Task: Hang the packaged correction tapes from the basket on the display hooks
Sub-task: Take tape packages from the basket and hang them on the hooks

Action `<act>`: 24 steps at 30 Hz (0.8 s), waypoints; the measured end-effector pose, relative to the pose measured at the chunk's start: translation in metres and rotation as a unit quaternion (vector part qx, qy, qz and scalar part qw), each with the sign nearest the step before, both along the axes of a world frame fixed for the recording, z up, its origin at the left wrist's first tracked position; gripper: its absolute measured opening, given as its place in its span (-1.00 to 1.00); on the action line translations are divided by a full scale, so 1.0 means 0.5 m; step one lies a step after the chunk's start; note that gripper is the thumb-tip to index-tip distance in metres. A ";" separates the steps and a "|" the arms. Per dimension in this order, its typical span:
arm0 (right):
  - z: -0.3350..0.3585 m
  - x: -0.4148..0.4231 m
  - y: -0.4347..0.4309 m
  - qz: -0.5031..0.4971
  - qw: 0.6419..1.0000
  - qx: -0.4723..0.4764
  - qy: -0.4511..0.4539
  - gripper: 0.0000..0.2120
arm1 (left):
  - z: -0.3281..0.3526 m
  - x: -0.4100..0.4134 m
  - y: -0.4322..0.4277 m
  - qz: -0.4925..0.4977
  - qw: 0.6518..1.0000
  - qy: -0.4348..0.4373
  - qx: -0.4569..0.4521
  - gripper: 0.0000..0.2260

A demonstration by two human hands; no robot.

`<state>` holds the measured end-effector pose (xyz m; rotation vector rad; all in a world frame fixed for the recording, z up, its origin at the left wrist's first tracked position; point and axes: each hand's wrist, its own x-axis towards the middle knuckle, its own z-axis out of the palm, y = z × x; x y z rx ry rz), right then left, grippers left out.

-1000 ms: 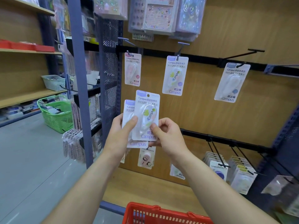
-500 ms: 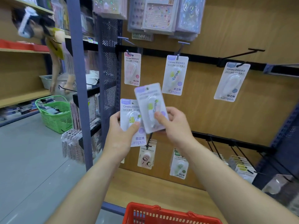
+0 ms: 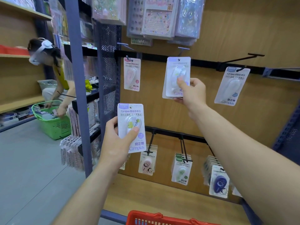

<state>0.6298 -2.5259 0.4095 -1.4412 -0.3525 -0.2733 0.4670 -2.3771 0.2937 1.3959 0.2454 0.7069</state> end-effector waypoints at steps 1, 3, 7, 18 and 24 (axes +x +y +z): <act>-0.004 -0.001 0.002 -0.001 1.000 -0.001 -0.005 -0.78 | 0.001 0.000 0.001 0.000 1.000 0.000 0.001 -0.60; -0.008 0.002 0.008 -0.008 1.000 -0.002 -0.005 -0.78 | 0.001 -0.001 0.004 0.002 1.000 0.000 0.003 -0.59; -0.001 0.020 0.016 -0.027 0.999 -0.022 0.031 -0.77 | -0.001 -0.001 0.009 0.002 1.000 0.002 0.002 -0.56; -0.131 -0.112 0.023 0.093 0.980 -0.173 0.013 -0.84 | -0.013 0.011 0.008 0.007 1.000 0.009 0.004 -0.49; -0.161 -0.155 0.021 0.189 0.961 -0.204 0.001 -0.82 | -0.016 0.012 -0.006 -0.002 1.000 0.002 0.011 -0.33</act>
